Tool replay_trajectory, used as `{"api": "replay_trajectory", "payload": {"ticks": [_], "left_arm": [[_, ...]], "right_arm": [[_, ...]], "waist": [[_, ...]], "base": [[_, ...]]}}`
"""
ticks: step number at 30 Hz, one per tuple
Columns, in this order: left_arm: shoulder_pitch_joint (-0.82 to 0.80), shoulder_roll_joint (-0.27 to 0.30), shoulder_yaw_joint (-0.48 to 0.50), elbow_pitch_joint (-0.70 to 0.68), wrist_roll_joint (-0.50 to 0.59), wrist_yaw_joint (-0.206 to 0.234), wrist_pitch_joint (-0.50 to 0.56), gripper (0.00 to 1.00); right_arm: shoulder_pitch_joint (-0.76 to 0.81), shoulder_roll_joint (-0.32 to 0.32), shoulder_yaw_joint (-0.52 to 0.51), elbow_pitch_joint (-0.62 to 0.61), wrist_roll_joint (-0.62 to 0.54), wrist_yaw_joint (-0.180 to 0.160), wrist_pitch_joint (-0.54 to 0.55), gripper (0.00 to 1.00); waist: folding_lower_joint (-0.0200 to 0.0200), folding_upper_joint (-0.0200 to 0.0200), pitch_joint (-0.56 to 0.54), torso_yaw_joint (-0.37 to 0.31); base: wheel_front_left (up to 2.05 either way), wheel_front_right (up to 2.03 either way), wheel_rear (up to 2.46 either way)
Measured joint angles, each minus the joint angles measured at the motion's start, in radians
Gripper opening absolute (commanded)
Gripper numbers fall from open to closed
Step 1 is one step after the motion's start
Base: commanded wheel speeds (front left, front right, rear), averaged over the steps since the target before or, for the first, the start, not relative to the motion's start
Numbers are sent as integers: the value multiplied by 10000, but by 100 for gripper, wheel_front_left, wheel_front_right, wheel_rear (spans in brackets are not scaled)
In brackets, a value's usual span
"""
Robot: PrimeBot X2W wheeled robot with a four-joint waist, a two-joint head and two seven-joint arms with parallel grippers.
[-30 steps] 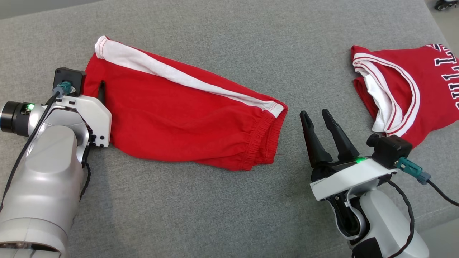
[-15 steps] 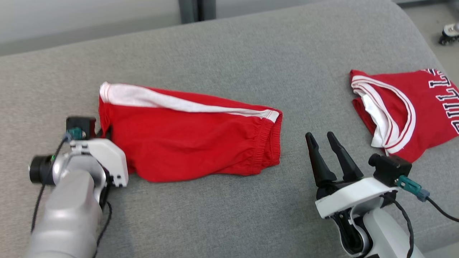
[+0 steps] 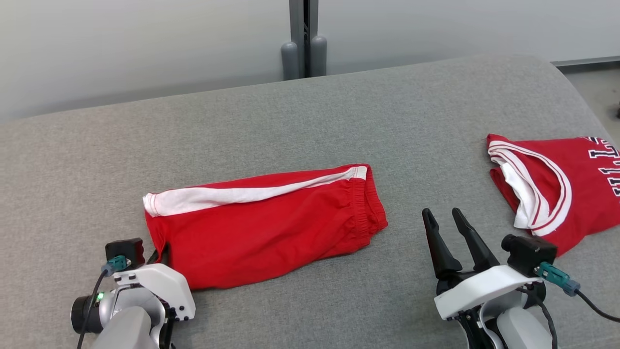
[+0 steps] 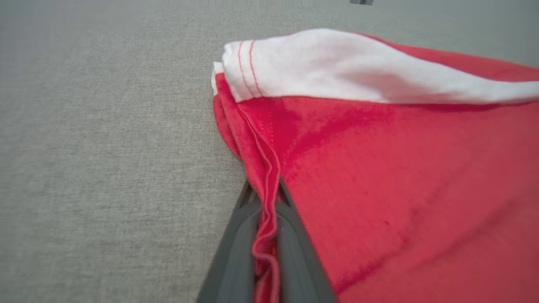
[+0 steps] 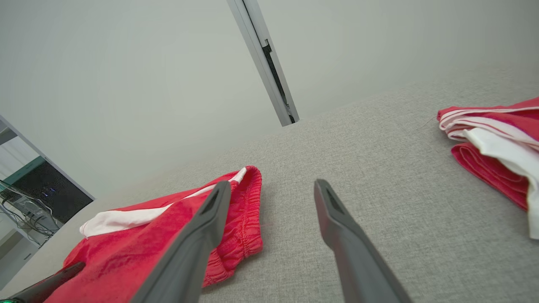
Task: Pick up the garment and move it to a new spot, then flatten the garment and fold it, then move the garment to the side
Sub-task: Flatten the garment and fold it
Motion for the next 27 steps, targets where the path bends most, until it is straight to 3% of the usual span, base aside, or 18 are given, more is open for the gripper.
{"api": "replay_trajectory", "payload": {"ticks": [2, 6, 9, 17, 27], "left_arm": [[335, -12, -6, -800, 88, 171, 12, 100], [1091, -21, 98, -2587, 407, 738, 10, 100], [1517, -44, 180, -3329, 546, 876, 10, 100], [2738, -186, 276, -4786, 825, 945, 10, 100], [3224, -242, 142, -5269, 815, 828, 10, 100]], "right_arm": [[41, 0, -27, 12, -105, 0, 0, 100], [42, -2, 6, 42, -458, 0, 0, 100], [30, -2, 100, 67, -876, 0, 0, 100], [-227, 2, -27, 892, -2554, 0, 0, 100], [-558, 4, -236, 1538, -2592, 0, 0, 100]], "waist": [[0, 0, -45, 95], [0, 0, -96, 288], [0, 0, -105, 386], [0, 0, -105, 957], [0, 0, 57, 1710]], "base": [[0, 0, 0], [0, 0, 0], [0, 0, 0], [0, 0, 0], [0, 0, 0]]}}
